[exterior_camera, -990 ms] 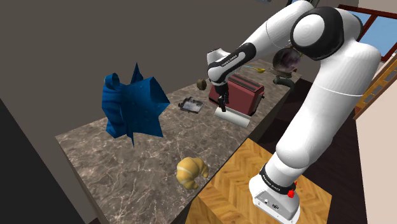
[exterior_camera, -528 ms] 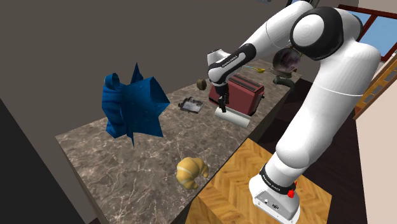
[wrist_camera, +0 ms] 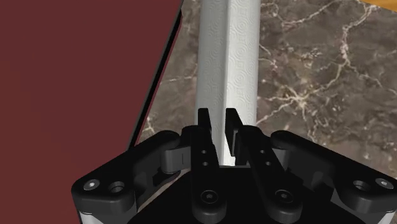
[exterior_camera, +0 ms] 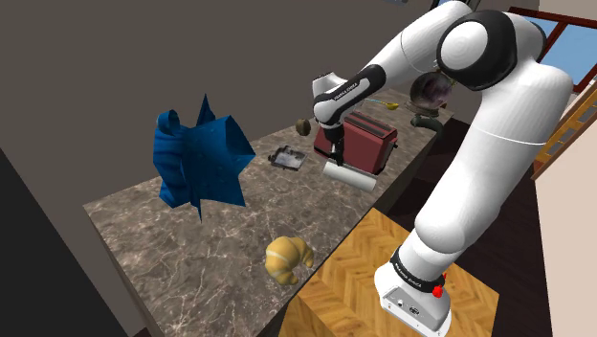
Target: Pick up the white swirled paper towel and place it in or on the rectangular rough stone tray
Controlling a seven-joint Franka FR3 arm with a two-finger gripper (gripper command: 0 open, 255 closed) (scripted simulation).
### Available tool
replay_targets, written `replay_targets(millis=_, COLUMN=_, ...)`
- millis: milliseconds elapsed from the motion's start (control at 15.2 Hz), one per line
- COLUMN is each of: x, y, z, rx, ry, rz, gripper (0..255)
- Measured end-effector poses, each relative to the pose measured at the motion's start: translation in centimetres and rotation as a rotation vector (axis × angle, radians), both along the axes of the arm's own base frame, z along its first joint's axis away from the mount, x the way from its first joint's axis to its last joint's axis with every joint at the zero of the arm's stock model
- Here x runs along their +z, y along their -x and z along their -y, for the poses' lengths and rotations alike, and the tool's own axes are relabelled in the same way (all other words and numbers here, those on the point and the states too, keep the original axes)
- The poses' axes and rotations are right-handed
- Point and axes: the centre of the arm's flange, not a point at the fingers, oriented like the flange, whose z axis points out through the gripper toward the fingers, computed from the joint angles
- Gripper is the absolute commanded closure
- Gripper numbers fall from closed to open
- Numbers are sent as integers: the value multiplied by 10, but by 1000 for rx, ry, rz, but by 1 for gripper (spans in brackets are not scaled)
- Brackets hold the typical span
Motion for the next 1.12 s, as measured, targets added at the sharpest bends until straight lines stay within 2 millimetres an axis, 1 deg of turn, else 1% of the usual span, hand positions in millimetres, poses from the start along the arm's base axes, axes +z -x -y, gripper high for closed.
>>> replay_targets(millis=198, x=2, y=1, z=0, rx=1, ry=-1, rz=0, gripper=255)
replay_targets(millis=396, x=12, y=2, z=-3, rx=3, ry=-3, rz=-5, gripper=255)
replay_targets(millis=1122, x=71, y=1, z=-2, rx=3, ry=-4, rz=-5, gripper=255)
